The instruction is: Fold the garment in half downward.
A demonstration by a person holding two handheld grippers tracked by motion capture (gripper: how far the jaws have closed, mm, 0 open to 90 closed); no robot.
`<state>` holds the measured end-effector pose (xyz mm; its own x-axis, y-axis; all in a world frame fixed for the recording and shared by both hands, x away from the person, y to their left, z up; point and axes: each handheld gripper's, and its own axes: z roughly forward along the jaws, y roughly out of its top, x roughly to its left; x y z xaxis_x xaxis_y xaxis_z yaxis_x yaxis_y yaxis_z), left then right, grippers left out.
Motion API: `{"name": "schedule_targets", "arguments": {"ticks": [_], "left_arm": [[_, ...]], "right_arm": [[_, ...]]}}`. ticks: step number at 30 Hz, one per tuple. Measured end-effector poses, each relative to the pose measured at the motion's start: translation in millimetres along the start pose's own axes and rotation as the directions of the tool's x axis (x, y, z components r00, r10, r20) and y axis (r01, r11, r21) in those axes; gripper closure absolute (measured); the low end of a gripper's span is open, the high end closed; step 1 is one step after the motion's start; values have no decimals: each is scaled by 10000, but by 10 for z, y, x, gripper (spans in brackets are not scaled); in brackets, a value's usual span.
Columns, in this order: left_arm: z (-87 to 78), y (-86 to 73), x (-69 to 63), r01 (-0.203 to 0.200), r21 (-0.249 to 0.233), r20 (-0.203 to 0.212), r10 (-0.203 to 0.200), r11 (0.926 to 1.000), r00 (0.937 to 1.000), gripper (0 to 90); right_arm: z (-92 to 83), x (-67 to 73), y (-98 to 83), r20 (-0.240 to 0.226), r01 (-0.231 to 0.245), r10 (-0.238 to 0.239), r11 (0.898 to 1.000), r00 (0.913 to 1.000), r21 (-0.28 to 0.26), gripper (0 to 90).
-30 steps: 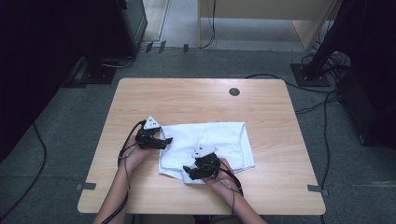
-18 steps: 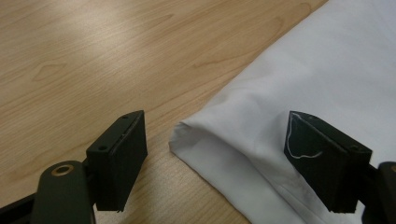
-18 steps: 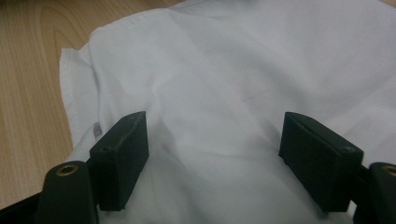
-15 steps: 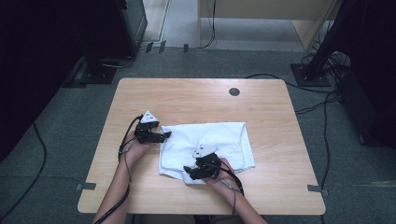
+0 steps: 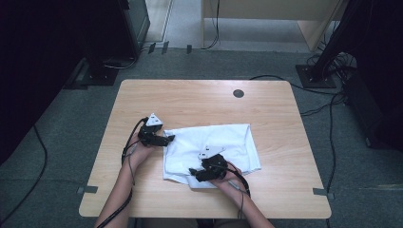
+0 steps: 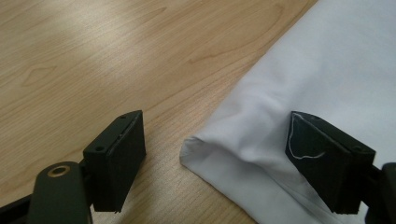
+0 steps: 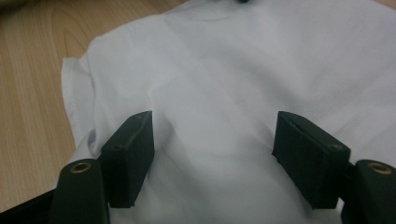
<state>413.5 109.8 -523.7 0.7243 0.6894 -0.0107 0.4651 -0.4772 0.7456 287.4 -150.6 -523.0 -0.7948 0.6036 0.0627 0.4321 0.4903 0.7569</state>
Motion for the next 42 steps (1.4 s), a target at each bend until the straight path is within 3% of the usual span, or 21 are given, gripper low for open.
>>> {"name": "schedule_targets", "arguments": {"ticks": [3, 5, 11, 23, 36, 40, 42], "left_arm": [[0, 0, 0, 5, -9, -1, -5, 10000, 10000, 199], [0, 0, -1, -4, -5, -10, 4, 10000, 10000, 199], [1, 0, -3, 1, -6, -9, -1, 10000, 10000, 199], [-1, 0, 2, 45, -10, 9, -45, 10000, 10000, 199], [-2, -1, 2, 46, -12, 0, -46, 10000, 10000, 199], [-1, -1, 0, 31, -10, -16, -31, 10000, 10000, 200], [-2, -1, 0, 13, 7, -21, -13, 10000, 10000, 200]], "right_arm": [[-23, 27, 49, 201, -339, 342, 9993, 9992, -141, 302], [-23, 64, 77, 453, -364, 373, 9991, 9983, -196, 303], [65, 193, 137, 572, -458, 470, 9987, 9973, -232, 321], [202, 240, 99, 859, -100, 107, 9999, 9962, -80, 334], [197, 220, 101, 739, -127, 132, 9999, 9972, -70, 339], [165, 226, 139, 400, -458, 472, 9984, 9981, -344, 343], [173, 254, 165, 397, -341, 357, 9986, 9986, -401, 343]]}}
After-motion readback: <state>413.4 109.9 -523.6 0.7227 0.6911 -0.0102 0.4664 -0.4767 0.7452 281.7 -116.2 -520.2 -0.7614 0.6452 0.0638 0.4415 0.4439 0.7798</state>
